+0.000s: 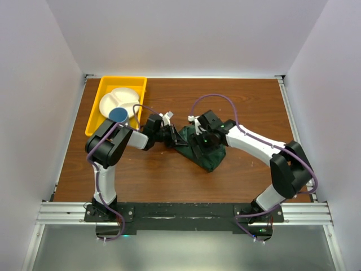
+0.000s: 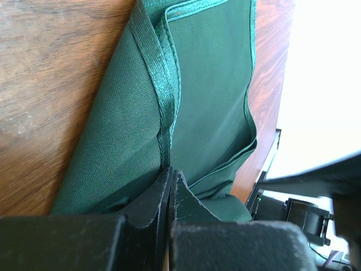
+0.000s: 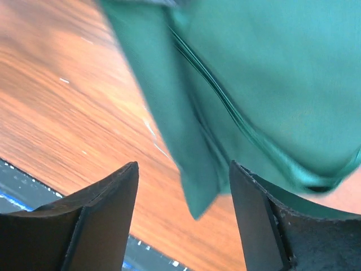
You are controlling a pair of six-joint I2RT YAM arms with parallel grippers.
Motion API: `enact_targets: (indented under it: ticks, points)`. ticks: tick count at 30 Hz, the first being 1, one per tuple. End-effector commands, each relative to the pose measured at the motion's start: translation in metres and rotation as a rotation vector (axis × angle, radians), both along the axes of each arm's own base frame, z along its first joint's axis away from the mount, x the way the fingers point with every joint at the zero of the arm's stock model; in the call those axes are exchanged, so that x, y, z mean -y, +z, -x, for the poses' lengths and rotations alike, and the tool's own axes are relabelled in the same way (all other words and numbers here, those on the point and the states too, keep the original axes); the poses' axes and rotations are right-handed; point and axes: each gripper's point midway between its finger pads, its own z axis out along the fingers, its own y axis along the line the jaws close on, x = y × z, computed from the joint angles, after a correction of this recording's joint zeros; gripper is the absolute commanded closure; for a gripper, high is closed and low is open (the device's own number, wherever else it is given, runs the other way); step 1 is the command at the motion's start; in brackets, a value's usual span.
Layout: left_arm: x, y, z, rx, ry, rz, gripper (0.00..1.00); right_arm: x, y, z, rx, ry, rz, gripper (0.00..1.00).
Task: Fold the napkin, place the utensils inside, and roll it up
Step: Roll the napkin with the utensil
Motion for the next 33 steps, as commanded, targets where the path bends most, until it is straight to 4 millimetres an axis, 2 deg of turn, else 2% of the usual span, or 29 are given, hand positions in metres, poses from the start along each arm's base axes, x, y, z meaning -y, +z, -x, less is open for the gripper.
enact_targets:
  ticks: [1, 5, 9, 13, 19, 22, 23, 24, 25, 26, 27, 28, 29, 30, 31, 32, 33]
  points:
    - [-0.056, -0.091, 0.053, -0.257, 0.030, -0.318, 1.00, -0.018, 0.004, -0.022, 0.114, 0.159, 0.054, 0.28]
    - [-0.056, -0.091, 0.053, -0.267, 0.023, -0.321, 1.00, -0.041, -0.005, -0.035, 0.126, 0.183, 0.041, 0.28]
    - [-0.057, -0.089, 0.053, -0.275, 0.020, -0.324, 1.00, -0.058, -0.017, -0.033, 0.125, 0.213, 0.049, 0.29]
    - [-0.056, -0.086, 0.052, -0.278, 0.022, -0.321, 1.00, -0.057, -0.036, -0.030, 0.124, 0.207, 0.100, 0.33]
    - [-0.055, -0.078, 0.049, -0.266, 0.003, -0.327, 1.00, -0.043, -0.051, -0.029, 0.146, 0.116, 0.140, 0.63]
    - [-0.056, -0.061, 0.037, -0.210, -0.013, -0.340, 1.00, -0.047, -0.056, -0.024, 0.135, 0.106, 0.098, 0.76]
    - [-0.056, -0.048, 0.032, -0.196, -0.012, -0.346, 0.97, -0.053, -0.061, -0.018, 0.106, 0.119, 0.052, 0.86]
    - [-0.058, -0.041, 0.026, -0.164, -0.013, -0.354, 0.93, -0.057, -0.063, -0.015, 0.087, 0.114, 0.023, 0.91]
    - [-0.055, -0.020, 0.013, -0.107, -0.002, -0.338, 0.88, -0.057, -0.070, -0.009, 0.054, 0.111, -0.002, 0.96]
    - [-0.061, -0.010, 0.008, -0.098, 0.013, -0.340, 0.79, -0.065, -0.072, -0.007, 0.012, 0.102, -0.076, 1.00]
    - [-0.063, -0.001, 0.002, -0.073, 0.021, -0.344, 0.75, -0.067, -0.075, -0.005, -0.016, 0.096, -0.111, 1.00]
    - [-0.063, 0.021, -0.010, -0.022, 0.035, -0.330, 0.71, -0.065, -0.083, 0.002, -0.053, 0.087, -0.129, 1.00]
    - [-0.069, 0.028, -0.013, -0.025, 0.046, -0.343, 0.65, -0.068, -0.082, -0.004, -0.055, 0.058, -0.183, 1.00]
    - [-0.072, 0.036, -0.016, -0.005, 0.044, -0.350, 0.62, -0.073, -0.083, 0.003, -0.106, 0.068, -0.238, 1.00]
    - [-0.071, 0.053, -0.023, 0.031, 0.046, -0.340, 0.59, -0.070, -0.087, 0.007, -0.133, 0.054, -0.258, 1.00]
    - [-0.075, 0.059, -0.019, 0.018, 0.043, -0.348, 0.57, -0.071, -0.086, 0.001, -0.144, 0.028, -0.313, 1.00]
    - [-0.076, 0.065, -0.018, 0.033, 0.036, -0.349, 0.56, -0.073, -0.087, 0.006, -0.196, 0.034, -0.362, 1.00]
